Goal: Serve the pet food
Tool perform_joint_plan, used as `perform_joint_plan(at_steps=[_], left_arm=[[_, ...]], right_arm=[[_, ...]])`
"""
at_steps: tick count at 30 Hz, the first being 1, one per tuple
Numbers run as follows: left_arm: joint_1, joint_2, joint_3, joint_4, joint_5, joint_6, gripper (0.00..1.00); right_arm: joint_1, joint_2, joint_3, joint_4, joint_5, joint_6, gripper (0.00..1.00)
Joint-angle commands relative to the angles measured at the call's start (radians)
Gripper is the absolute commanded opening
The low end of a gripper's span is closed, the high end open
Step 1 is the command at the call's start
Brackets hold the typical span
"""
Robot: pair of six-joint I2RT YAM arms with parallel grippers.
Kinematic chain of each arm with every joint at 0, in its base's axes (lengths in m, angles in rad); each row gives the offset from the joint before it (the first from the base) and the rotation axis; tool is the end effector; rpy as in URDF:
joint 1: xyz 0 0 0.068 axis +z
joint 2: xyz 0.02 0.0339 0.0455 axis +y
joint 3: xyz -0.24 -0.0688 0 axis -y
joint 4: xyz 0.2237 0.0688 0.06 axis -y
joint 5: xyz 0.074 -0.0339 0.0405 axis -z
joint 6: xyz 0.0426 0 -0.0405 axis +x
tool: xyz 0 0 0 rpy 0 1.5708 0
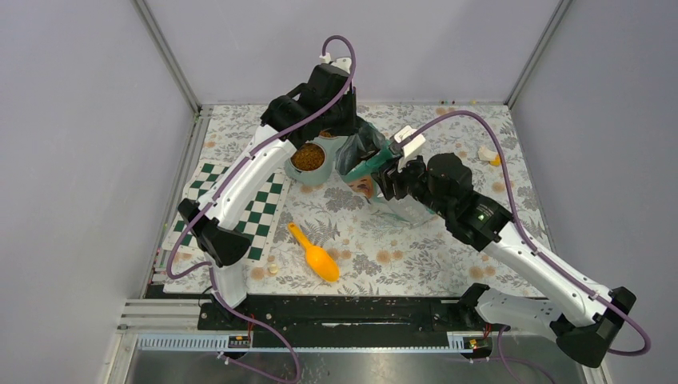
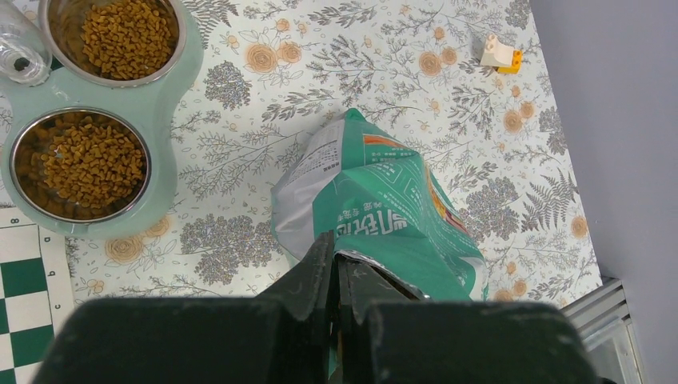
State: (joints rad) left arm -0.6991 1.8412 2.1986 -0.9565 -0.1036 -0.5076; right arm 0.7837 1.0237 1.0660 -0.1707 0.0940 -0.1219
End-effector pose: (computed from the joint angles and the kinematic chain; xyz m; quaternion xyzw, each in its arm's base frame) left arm 0.2851 -0.2340 0.4136 0.0604 0.8814 -0.2269 0.4100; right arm 0.1668 0.1606 0.3730 -0.3003 0.6882 0.1809 0.6352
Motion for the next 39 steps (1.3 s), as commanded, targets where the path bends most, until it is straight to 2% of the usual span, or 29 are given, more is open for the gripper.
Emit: perform_joint_plan(at_steps=[1, 3, 6, 14, 16, 19, 23, 26, 30, 32, 36, 37, 39], left_arm=[[0.018, -0.096, 0.077, 0.128, -0.058, -0.021, 0.00], [0.018, -0.095, 0.078, 0.128, -0.056, -0.020, 0.00], [0.020, -0.098, 0.078, 0.128, -0.054, -0.019, 0.00], [0.020, -0.099, 0.075, 0.129, -0.047, -0.024, 0.00], [0.020, -0.099, 0.072, 0.129, -0.042, -0.028, 0.00], [0.021, -0.100, 0.069, 0.128, -0.042, -0.030, 0.00], [0.021, -0.100, 0.069, 0.129, -0.040, -0.035, 0.00], [0.021, -0.098, 0.069, 0.130, -0.038, -0.039, 0.00], [0.020, -0.097, 0.066, 0.129, -0.041, -0.044, 0.00], [0.020, -0.096, 0.066, 0.128, -0.045, -0.046, 0.00], [0.021, -0.096, 0.064, 0.129, -0.050, -0.048, 0.00], [0.021, -0.098, 0.064, 0.129, -0.052, -0.048, 0.00], [0.020, -0.100, 0.064, 0.129, -0.054, -0.045, 0.00]], right_arm=[[-0.001, -0.057, -0.020, 0.055, 0.026, 0.000, 0.63], [0.001, -0.073, -0.006, 0.026, -0.014, 0.011, 0.65], [0.006, -0.074, 0.006, -0.010, -0.052, 0.043, 0.63], [0.019, -0.069, -0.052, 0.071, -0.041, 0.063, 0.49], [0.021, -0.060, -0.056, 0.083, -0.041, 0.055, 0.49], [0.036, -0.049, -0.069, 0.110, -0.017, 0.031, 0.60], [0.075, -0.024, -0.077, 0.149, 0.103, 0.005, 0.74], [0.113, 0.009, -0.068, 0.158, 0.215, -0.016, 0.73], [0.147, 0.079, -0.016, 0.103, 0.363, 0.001, 0.60], [0.151, 0.109, 0.008, 0.075, 0.446, 0.037, 0.47], [0.150, 0.110, 0.017, 0.081, 0.534, 0.074, 0.06], [0.150, 0.100, 0.020, 0.087, 0.541, 0.073, 0.00], [0.150, 0.079, 0.033, 0.093, 0.549, 0.069, 0.00]])
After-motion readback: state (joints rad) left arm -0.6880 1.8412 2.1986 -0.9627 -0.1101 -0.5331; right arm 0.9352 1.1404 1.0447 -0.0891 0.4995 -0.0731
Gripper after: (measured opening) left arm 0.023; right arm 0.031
